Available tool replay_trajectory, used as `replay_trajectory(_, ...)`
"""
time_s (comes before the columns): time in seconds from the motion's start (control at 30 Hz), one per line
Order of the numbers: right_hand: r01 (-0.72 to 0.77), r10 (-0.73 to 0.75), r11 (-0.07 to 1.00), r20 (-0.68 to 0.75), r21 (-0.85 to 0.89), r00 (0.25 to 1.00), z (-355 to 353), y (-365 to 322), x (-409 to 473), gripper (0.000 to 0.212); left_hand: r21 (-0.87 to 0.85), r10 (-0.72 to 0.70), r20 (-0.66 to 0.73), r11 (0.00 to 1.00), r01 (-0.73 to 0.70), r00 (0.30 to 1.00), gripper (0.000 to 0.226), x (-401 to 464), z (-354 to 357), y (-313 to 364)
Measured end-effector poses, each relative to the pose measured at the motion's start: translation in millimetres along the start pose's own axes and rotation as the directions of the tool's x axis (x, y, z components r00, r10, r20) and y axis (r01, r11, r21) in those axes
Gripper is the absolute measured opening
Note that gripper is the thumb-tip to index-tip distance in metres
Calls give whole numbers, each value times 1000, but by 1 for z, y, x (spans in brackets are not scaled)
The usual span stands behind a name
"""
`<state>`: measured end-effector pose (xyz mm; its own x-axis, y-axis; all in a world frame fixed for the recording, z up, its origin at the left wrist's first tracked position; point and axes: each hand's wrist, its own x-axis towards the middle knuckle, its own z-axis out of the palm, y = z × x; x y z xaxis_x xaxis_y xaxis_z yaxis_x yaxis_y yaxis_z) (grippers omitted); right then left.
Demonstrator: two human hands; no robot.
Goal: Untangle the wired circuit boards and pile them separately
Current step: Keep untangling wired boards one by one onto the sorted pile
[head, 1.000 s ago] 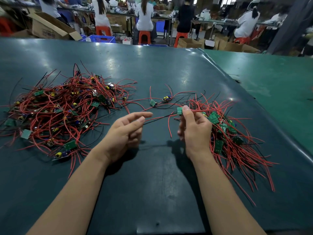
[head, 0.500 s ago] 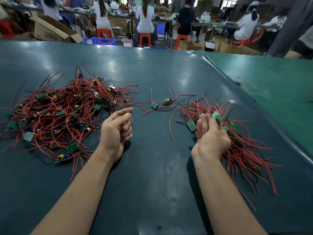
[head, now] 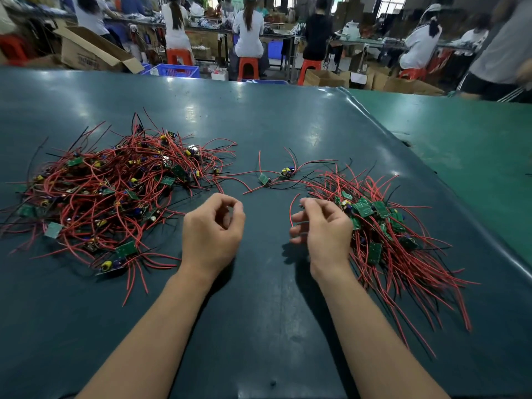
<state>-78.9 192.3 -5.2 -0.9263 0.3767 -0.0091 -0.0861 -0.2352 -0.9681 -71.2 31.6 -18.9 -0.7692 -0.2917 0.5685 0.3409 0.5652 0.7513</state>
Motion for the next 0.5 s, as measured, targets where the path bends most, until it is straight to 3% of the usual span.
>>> replay_trajectory(0.07, 50, -43, 993, 63, -108, 997, 1, 4, -3, 11, 251, 90, -28, 965, -80, 996, 5, 3, -5, -4)
replay_trajectory(0.1, 72, -59, 986, 88, -149, 994, 1, 5, -3, 11, 362, 69, -38, 931, -51, 997, 8, 5, -7, -8)
replay_trajectory(0.2, 111, -81, 967, 137, -229, 987, -1, 8, -4, 12, 626, -152, -106, 757, 185, 983, 32, 12, -15, -20)
replay_trajectory(0.27, 121, -79, 958, 165, -261, 983, -2, 9, -4, 12, 700, -288, -112, 657, 282, 951, 42, 15, -21, -23)
replay_trajectory(0.37, 141, -82, 946, 208, -291, 975, -2, 11, -4, 13, 754, -389, -87, 576, 316, 917, 39, 19, -24, -26)
replay_trajectory(0.5, 142, -83, 946, 207, -290, 975, -2, 11, -3, 12, 684, -317, -146, 652, 327, 937, 34, 19, -29, -25)
